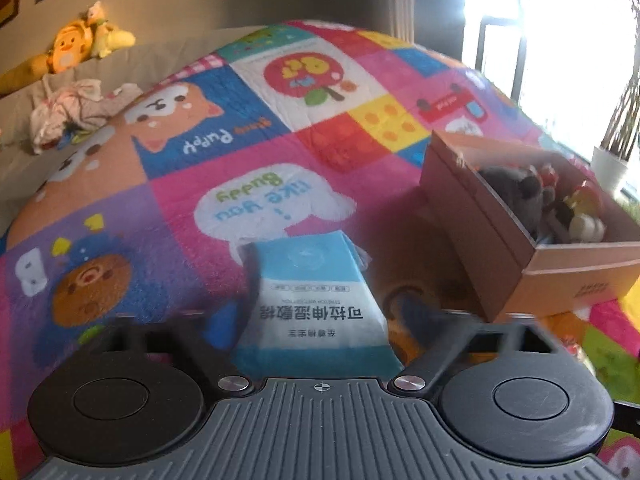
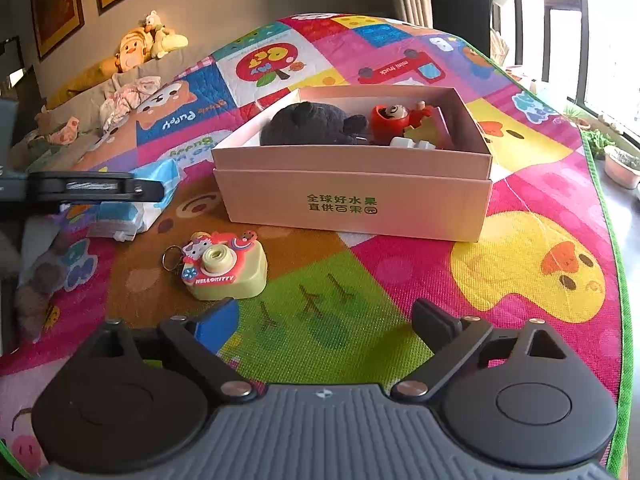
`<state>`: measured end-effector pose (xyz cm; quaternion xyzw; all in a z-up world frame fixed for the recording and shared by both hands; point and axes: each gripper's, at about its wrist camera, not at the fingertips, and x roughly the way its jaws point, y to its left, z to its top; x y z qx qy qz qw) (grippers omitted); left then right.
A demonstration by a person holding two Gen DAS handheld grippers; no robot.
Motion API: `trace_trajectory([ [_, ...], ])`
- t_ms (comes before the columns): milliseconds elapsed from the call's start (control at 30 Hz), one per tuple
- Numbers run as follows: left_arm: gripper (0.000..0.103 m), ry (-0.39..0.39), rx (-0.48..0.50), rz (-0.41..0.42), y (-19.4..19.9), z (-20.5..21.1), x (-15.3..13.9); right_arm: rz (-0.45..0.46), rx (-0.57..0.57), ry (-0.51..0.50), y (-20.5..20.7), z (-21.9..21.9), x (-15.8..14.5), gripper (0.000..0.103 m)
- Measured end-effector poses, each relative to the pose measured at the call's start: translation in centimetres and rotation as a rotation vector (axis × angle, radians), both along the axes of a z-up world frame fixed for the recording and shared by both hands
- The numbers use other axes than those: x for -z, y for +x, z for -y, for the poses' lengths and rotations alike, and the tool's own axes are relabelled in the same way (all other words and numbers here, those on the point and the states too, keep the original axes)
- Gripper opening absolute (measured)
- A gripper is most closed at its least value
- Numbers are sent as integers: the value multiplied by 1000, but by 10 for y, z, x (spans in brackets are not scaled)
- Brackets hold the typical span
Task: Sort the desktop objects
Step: 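Grasp the pink Hello Kitty keychain with the right tool while the left tool grasps the tissue pack, then drop the pink keychain into the box with the right tool while the left tool carries the tissue pack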
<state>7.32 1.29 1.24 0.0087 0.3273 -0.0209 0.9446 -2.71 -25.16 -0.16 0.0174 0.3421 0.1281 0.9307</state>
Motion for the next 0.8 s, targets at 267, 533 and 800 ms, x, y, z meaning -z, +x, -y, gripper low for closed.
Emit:
trace_trajectory([
  [267, 65, -13, 26, 23, -40, -12, -11, 28, -135, -14, 3, -33, -15, 93],
  [533, 65, -73, 37, -7, -103, -28, -13, 2, -210, -70, 25, -70, -13, 73],
  [800, 65, -72, 78, -5, -113, -19, -17, -37, -221, -48, 23, -61, -22, 56],
])
